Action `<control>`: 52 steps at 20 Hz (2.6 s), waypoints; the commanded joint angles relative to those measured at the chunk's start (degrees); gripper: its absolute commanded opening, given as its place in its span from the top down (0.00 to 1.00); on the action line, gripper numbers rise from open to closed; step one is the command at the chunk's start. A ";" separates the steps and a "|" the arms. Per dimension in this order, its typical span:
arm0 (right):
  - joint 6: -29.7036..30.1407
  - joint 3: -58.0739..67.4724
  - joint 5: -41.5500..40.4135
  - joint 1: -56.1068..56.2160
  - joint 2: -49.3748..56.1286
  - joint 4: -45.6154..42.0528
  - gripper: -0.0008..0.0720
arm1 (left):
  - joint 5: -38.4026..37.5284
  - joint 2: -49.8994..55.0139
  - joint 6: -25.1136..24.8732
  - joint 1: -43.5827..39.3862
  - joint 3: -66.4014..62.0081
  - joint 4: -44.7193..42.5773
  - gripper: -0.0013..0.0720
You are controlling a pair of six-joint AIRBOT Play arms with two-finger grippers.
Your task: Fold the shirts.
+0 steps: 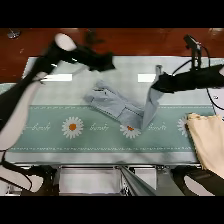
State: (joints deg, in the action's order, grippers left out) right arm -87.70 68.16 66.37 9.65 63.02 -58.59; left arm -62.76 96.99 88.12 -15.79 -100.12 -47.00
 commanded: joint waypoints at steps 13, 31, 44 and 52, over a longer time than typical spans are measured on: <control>-0.85 39.74 -6.88 19.50 51.93 23.23 0.54 | 9.31 -61.48 -4.44 21.46 52.30 -2.69 0.95; -5.46 -36.06 -16.33 -12.22 -10.67 9.31 0.14 | 13.73 -58.62 -3.61 18.64 67.67 -2.67 0.95; 9.18 -15.21 -10.38 0.66 28.00 28.11 0.47 | 15.91 -53.99 -3.48 13.22 69.46 -0.98 0.95; 2.99 21.09 5.05 0.00 30.32 11.15 0.95 | 16.33 -53.37 -3.45 13.27 69.46 -0.98 0.95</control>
State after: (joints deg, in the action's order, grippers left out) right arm -79.37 74.76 63.92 10.37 92.75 -37.78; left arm -46.46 43.51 84.66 -2.52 -30.68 -47.94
